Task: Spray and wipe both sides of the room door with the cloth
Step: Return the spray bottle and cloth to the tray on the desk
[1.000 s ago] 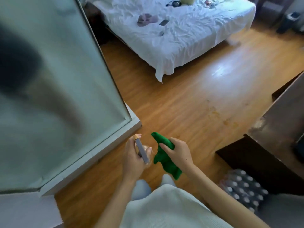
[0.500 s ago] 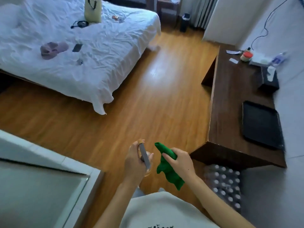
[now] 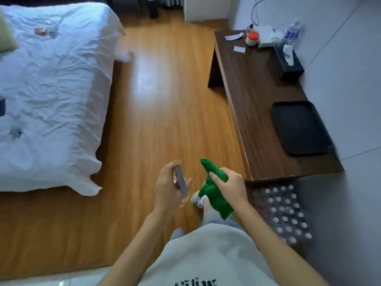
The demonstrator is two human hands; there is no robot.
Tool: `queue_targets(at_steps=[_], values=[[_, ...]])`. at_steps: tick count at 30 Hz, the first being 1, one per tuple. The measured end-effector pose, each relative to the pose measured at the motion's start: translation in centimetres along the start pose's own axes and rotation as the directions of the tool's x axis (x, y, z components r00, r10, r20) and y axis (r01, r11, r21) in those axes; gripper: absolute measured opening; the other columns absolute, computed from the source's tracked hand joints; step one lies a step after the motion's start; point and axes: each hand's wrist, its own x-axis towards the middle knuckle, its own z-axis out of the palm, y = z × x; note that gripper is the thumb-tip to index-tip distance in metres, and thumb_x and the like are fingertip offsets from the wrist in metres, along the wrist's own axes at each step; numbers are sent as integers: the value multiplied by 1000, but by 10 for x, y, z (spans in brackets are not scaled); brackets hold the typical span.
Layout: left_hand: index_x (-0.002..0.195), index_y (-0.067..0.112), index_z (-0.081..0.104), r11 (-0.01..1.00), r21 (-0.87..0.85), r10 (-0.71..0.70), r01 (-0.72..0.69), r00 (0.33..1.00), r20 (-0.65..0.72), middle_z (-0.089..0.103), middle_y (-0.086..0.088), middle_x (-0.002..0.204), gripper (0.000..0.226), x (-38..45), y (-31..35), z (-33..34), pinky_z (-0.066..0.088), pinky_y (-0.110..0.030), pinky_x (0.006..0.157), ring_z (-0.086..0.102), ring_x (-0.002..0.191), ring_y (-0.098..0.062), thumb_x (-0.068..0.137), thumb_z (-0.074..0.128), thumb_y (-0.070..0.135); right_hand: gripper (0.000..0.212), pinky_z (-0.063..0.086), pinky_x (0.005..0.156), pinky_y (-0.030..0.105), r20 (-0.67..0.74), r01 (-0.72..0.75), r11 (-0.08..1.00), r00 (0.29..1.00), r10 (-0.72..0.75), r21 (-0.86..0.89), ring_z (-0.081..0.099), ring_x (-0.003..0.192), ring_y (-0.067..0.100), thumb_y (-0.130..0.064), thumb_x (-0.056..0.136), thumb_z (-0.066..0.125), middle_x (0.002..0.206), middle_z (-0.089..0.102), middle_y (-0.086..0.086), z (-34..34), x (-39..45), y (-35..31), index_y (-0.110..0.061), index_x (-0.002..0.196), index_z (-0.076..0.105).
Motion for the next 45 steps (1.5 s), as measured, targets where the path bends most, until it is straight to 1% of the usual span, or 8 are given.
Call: queue_targets(at_steps=[9, 13, 17, 21, 29, 36, 42, 45], values=[[126, 33, 47, 1000, 23, -2, 0, 995, 97, 52, 32, 114, 56, 199, 24, 60, 59, -31, 72, 61, 91, -2, 77, 74, 40, 30, 48, 55, 31, -43, -98, 993, 994, 101, 67, 59, 62, 9, -45, 90, 59, 66, 61, -4, -39, 205, -3, -22, 72, 58], [126, 29, 48, 998, 31, 40, -47, 983, 179, 66, -2, 109, 56, 299, 52, 89, 46, -10, 65, 62, 75, -11, 77, 74, 39, 28, 39, 52, 21, -55, -81, 996, 995, 84, 43, 56, 62, 5, -46, 91, 58, 66, 59, -7, -77, 286, -16, -26, 71, 56], [127, 46, 39, 997, 18, 66, -74, 955, 289, 64, -6, 111, 59, 383, 75, 127, 55, -30, 70, 64, 83, -18, 81, 74, 33, 33, 42, 54, 28, -164, -122, 991, 978, 130, 62, 57, 63, 7, -49, 89, 59, 68, 61, -5, -111, 348, -9, -19, 74, 61], [119, 59, 33, 990, 1, 128, -141, 904, 408, 64, -7, 104, 55, 464, 97, 173, 53, -38, 67, 62, 79, -23, 77, 68, 56, 46, 49, 55, 33, -297, -248, 960, 914, 276, 128, 59, 64, 6, -64, 83, 47, 67, 62, -7, -136, 394, 12, -21, 72, 60], [133, 24, 46, 919, -64, 295, -389, 569, 768, 53, 1, 130, 58, 597, 154, 278, 44, -28, 86, 53, 114, -19, 83, 74, 25, 37, 46, 53, 29, -558, -546, 792, 581, 593, 272, 57, 62, 7, -51, 86, 58, 67, 59, -6, -178, 458, 31, -17, 72, 59], [133, 21, 46, 833, -238, 399, -500, 245, 884, 56, 2, 125, 58, 646, 214, 352, 47, -30, 85, 57, 104, -15, 83, 73, 27, 35, 44, 52, 33, -661, -587, 641, 225, 716, 494, 56, 59, 9, -45, 86, 64, 63, 58, -3, -196, 460, 36, -14, 71, 60], [132, 27, 43, 834, -253, 363, -491, 141, 921, 60, 2, 120, 60, 629, 226, 390, 43, -16, 81, 58, 101, -11, 80, 74, 25, 35, 44, 54, 34, -626, -564, 543, 58, 778, 622, 55, 60, 12, -41, 88, 63, 63, 57, -1, -194, 434, 54, -13, 69, 56], [127, 31, 43, 817, -280, 386, -505, 118, 915, 55, 4, 127, 57, 609, 228, 403, 49, -30, 88, 55, 110, -13, 80, 75, 24, 35, 46, 56, 37, -596, -533, 519, 32, 802, 668, 56, 61, 11, -42, 88, 63, 64, 58, -1, -195, 419, 69, -13, 69, 57]])
